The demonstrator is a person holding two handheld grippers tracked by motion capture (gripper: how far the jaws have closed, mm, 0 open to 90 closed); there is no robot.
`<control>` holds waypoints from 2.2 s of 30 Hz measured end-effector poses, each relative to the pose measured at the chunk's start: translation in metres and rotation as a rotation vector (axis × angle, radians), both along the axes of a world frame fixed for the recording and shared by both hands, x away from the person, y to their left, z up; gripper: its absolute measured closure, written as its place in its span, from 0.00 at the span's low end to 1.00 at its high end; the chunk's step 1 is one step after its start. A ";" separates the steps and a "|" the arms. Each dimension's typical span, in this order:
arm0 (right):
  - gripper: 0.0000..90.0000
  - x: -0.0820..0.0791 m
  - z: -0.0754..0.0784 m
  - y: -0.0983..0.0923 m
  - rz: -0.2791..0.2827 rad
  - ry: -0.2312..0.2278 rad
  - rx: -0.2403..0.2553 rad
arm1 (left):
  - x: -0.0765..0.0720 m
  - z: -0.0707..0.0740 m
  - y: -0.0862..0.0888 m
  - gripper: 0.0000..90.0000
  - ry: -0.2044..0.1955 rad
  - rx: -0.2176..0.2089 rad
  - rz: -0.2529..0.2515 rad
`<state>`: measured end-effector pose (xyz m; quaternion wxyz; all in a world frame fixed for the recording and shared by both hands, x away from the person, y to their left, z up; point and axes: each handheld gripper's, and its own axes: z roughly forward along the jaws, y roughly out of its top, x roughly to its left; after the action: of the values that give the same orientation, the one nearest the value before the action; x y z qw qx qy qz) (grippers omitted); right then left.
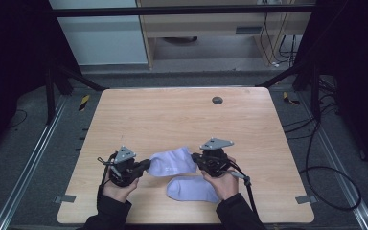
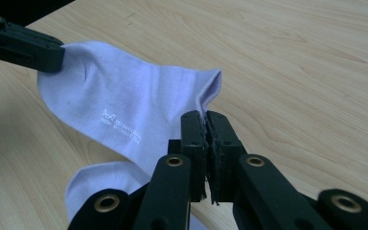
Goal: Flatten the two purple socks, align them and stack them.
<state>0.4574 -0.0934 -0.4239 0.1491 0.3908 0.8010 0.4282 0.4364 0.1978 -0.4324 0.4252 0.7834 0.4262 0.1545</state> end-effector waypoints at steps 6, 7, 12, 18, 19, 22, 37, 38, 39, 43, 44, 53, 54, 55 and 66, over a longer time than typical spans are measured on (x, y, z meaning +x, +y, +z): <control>0.97 -0.009 0.005 -0.016 -0.004 -0.003 -0.007 | -0.006 0.003 -0.013 0.96 0.001 0.002 -0.032; 0.97 -0.011 0.005 -0.019 0.000 -0.005 -0.006 | -0.007 0.003 -0.016 0.96 0.003 0.000 -0.038; 0.97 -0.027 0.008 -0.034 0.011 0.002 -0.001 | -0.011 0.002 -0.027 0.96 0.024 0.007 -0.075; 0.97 -0.042 0.009 -0.046 0.009 0.002 -0.009 | -0.016 -0.001 -0.038 0.96 0.035 0.024 -0.115; 0.97 -0.045 0.009 -0.048 0.008 0.007 -0.005 | -0.016 -0.002 -0.040 0.96 0.038 0.026 -0.120; 0.97 -0.049 0.008 -0.052 0.009 0.007 -0.003 | -0.018 -0.004 -0.044 0.96 0.042 0.043 -0.135; 0.97 -0.061 -0.008 -0.055 0.013 0.063 -0.024 | -0.018 -0.019 -0.051 0.96 0.096 0.093 -0.167; 0.97 -0.061 -0.009 -0.056 0.011 0.068 -0.025 | -0.018 -0.019 -0.051 0.96 0.096 0.093 -0.167; 0.97 -0.061 -0.010 -0.056 0.011 0.070 -0.025 | -0.018 -0.021 -0.051 0.96 0.102 0.095 -0.171; 0.97 -0.063 -0.014 -0.058 0.010 0.084 -0.026 | -0.019 -0.023 -0.053 0.96 0.114 0.103 -0.175; 0.97 -0.063 -0.014 -0.058 0.010 0.084 -0.026 | -0.019 -0.023 -0.053 0.96 0.114 0.103 -0.175; 0.97 -0.061 -0.025 -0.059 0.001 0.122 -0.045 | -0.015 -0.032 -0.054 0.96 0.145 0.124 -0.179; 0.96 -0.060 -0.028 -0.060 0.000 0.132 -0.047 | -0.014 -0.033 -0.055 0.96 0.152 0.129 -0.183; 0.96 -0.060 -0.028 -0.060 0.000 0.132 -0.047 | -0.014 -0.033 -0.055 0.96 0.152 0.129 -0.183; 0.96 -0.054 -0.045 -0.065 -0.026 0.158 -0.091 | -0.009 -0.044 -0.058 0.96 0.176 0.159 -0.177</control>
<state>0.4038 -0.1582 -0.4691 0.1084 0.4266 0.8238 0.3572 0.4269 0.1396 -0.4765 0.3346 0.8596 0.3776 0.0806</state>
